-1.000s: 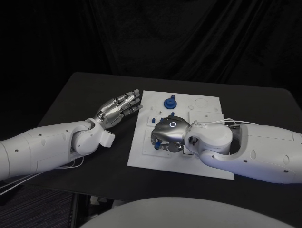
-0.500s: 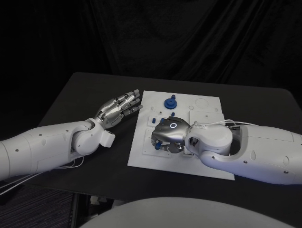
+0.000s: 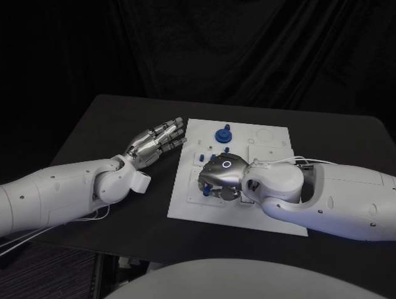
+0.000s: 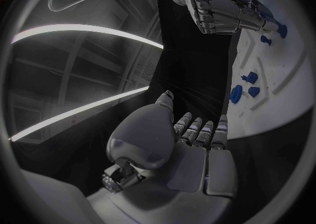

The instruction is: Assemble the parts on the task board

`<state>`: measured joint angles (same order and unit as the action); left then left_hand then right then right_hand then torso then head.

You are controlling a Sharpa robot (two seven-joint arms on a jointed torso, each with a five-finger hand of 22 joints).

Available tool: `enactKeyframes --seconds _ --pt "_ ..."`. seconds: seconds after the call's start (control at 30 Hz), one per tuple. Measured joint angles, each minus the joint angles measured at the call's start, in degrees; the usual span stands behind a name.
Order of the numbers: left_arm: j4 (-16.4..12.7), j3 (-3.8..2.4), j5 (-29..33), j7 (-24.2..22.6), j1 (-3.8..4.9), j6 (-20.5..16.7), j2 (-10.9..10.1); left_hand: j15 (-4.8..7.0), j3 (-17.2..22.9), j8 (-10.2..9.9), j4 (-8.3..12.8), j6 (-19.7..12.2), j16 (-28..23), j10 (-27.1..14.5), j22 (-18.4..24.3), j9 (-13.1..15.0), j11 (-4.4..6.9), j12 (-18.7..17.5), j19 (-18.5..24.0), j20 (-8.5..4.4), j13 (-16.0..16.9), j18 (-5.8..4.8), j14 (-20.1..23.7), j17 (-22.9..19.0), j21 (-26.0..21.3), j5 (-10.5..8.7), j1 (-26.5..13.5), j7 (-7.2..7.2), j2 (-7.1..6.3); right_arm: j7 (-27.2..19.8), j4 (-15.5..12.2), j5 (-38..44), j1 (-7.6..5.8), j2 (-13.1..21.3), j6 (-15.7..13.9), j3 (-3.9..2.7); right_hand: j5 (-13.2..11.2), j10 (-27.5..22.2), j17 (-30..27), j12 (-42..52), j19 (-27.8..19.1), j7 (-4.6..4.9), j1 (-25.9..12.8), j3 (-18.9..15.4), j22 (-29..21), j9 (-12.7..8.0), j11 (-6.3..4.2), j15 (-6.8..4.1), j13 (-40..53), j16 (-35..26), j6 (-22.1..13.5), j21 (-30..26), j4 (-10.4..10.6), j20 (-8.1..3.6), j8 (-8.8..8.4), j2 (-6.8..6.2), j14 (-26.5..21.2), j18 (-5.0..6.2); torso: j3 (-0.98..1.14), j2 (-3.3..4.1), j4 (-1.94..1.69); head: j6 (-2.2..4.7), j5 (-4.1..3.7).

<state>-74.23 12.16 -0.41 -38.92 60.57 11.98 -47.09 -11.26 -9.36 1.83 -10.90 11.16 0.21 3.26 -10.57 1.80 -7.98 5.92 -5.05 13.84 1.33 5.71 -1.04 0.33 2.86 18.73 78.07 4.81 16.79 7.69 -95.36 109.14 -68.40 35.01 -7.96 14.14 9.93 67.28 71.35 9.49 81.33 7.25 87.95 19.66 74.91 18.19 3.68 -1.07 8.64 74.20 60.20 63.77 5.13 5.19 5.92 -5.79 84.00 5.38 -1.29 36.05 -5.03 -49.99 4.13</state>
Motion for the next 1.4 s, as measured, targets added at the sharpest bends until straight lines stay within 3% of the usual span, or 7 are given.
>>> enactKeyframes --seconds 0.1,0.4,0.57,0.87,1.07,1.13,1.4 --pt "0.0 0.00 0.0 0.0 0.00 0.0 0.0 0.00 0.0 0.0 0.0 0.0 0.0 0.0 0.0 0.0 0.00 0.0 0.0 0.00 0.0 0.00 0.0 0.0 0.0 0.00 0.0 0.00 0.00 0.1 0.2 0.0 0.00 -0.1 0.3 0.00 -0.7 -2.8 -0.6 -1.7 -0.7 0.05 -1.5 -0.3 0.0 -0.6 0.55 0.41 -0.7 -0.6 -2.7 -1.3 0.4 0.26 -1.65 -0.18 -0.4 0.00 -0.01 0.00 0.00 0.00 0.00" --pt "0.1 0.00 0.0 0.0 -0.01 0.1 0.0 0.00 0.2 0.0 0.2 0.0 0.0 -0.2 0.0 0.0 0.19 0.0 0.0 0.00 0.0 0.00 0.0 0.0 0.0 0.00 0.0 0.00 0.00 0.3 0.3 0.0 0.00 0.2 0.8 0.01 -4.0 -16.5 -4.0 -4.8 -3.7 -5.82 -3.2 -5.4 0.0 -7.4 2.25 0.90 -0.6 -3.7 -25.7 -8.2 2.2 0.64 -2.50 -2.51 -3.1 0.01 -0.01 -0.01 0.00 0.00 -0.14" --pt "0.2 0.00 0.0 0.0 -0.07 0.1 0.0 0.00 0.2 0.0 0.2 0.0 0.0 -0.2 0.0 0.0 0.19 0.0 0.0 0.00 0.0 0.00 0.0 0.0 0.0 0.00 0.0 0.00 0.00 0.3 -0.4 0.0 0.00 1.7 -0.5 0.01 -4.9 -21.9 -4.9 -2.3 -4.2 -7.93 0.7 -10.6 0.0 -11.3 2.23 1.07 0.8 -4.3 -35.5 -10.3 10.2 0.96 -2.88 -5.77 -3.8 0.00 -0.01 0.00 0.00 0.00 -0.21" --pt "0.2 0.00 0.0 0.0 -0.14 0.1 -0.4 0.00 0.2 0.0 0.2 0.0 0.0 -0.2 0.0 0.0 0.19 0.0 0.0 0.00 0.0 0.00 0.0 0.0 0.0 0.00 0.0 0.00 0.00 0.1 -4.4 -1.7 -4.06 8.5 -7.2 0.07 -4.6 -22.6 -4.4 0.9 -4.1 -7.49 2.2 -10.7 0.0 -11.1 1.96 0.94 2.1 -4.2 -31.9 -10.1 11.5 0.82 -2.44 -4.95 -3.7 0.01 0.00 -0.02 -0.01 0.00 -0.92" --pt "0.0 0.01 0.0 0.0 -0.17 0.1 -0.8 0.00 0.2 0.0 0.2 0.0 0.0 -0.2 0.0 0.0 0.19 0.0 0.0 0.00 0.0 0.00 0.0 0.0 0.0 0.00 0.0 0.00 0.00 0.8 -7.3 -10.0 -9.64 15.1 -9.8 0.00 3.2 -9.8 -4.8 13.4 -3.7 -0.56 6.3 -6.5 0.0 -7.8 0.06 -0.30 7.8 -4.2 -16.0 -9.9 7.0 -0.27 2.44 -0.25 -3.6 0.00 0.03 -0.11 0.01 0.00 -1.98" --pt "-0.2 0.01 0.0 0.0 -0.17 0.0 -1.0 0.00 0.2 0.0 0.2 0.0 0.0 -0.2 0.0 0.0 0.19 0.0 0.0 0.00 0.0 0.00 0.0 0.0 0.0 0.00 0.0 0.00 0.00 2.0 -7.7 -15.1 -11.25 17.7 -9.3 -0.12 3.3 -7.9 -6.6 20.8 -4.5 0.17 4.7 -6.3 0.0 -6.9 -0.78 -0.56 12.8 -5.9 -11.9 -12.0 6.5 -0.31 4.59 0.25 -4.3 0.93 0.03 -0.14 0.02 0.00 -2.58" --pt "-0.8 0.00 0.0 0.0 -0.18 -0.2 -1.3 0.00 0.2 0.0 0.2 0.0 0.0 -0.2 0.0 0.0 0.19 0.0 0.0 0.00 0.0 0.00 0.0 0.0 0.0 0.00 0.0 0.00 0.00 10.5 -8.4 -31.1 -12.12 24.5 -1.8 0.02 0.9 1.9 -7.6 57.0 -5.1 -0.93 -9.6 -10.8 0.0 -4.2 -2.18 -0.97 49.2 -6.8 -7.8 -16.3 10.9 -0.81 8.59 1.37 -4.0 1.81 0.01 -0.15 0.07 0.00 -5.27"
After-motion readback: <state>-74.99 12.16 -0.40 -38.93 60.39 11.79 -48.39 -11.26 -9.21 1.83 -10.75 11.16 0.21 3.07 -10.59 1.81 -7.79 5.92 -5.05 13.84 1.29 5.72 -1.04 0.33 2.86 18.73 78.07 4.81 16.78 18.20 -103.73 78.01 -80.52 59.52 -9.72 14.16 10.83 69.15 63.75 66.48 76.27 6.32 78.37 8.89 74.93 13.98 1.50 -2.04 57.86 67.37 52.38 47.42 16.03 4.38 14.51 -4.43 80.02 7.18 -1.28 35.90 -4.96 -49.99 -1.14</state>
